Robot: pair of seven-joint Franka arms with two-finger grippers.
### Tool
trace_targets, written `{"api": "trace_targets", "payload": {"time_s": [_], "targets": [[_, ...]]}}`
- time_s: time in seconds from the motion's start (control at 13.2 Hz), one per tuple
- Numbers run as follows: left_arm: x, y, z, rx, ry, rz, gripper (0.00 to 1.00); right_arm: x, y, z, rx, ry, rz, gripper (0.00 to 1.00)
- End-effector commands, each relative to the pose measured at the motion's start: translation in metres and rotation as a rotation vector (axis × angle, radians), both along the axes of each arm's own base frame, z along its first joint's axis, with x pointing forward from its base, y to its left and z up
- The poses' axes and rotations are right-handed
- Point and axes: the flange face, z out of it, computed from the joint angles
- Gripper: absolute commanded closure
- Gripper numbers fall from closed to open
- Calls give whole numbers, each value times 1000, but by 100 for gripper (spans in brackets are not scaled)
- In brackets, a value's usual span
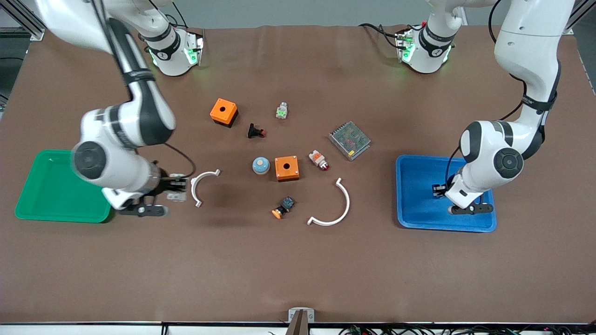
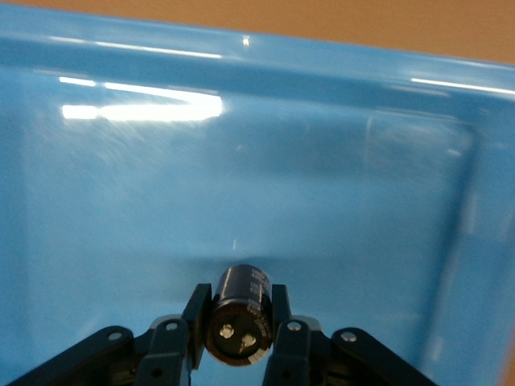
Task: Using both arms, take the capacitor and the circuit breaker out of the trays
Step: 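Carry the breaker and capacitor to the table middle with both grippers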
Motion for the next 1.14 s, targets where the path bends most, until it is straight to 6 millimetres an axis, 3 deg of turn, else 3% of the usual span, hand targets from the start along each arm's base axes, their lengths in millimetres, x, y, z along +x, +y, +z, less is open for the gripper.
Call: {"api": "trace_targets", "payload": {"time_s": [0.0, 0.23, 0.38, 0.53, 0.91, 0.99, 1.06], "targets": [[-17, -75, 45, 23, 21, 35, 80, -9, 41, -30, -3, -18, -43, 97], [-28, -163, 60, 10, -10, 101, 80, -14, 80, -75, -4, -51, -61, 98], [-39, -231, 57, 7, -22, 148, 80, -16, 91, -99, -4, -61, -49, 98], [-42, -283, 54, -5, -38, 192, 80, -19, 101, -110, -3, -70, -47, 98], [-9, -347, 30, -62, -61, 310, 80, -20, 106, -134, -9, -76, -90, 98], [-11, -354, 16, -53, -52, 308, 80, -19, 105, -133, -10, -73, -96, 90], [-6, -357, 8, -53, -56, 309, 80, -17, 101, -132, -11, -72, -103, 42]]}}
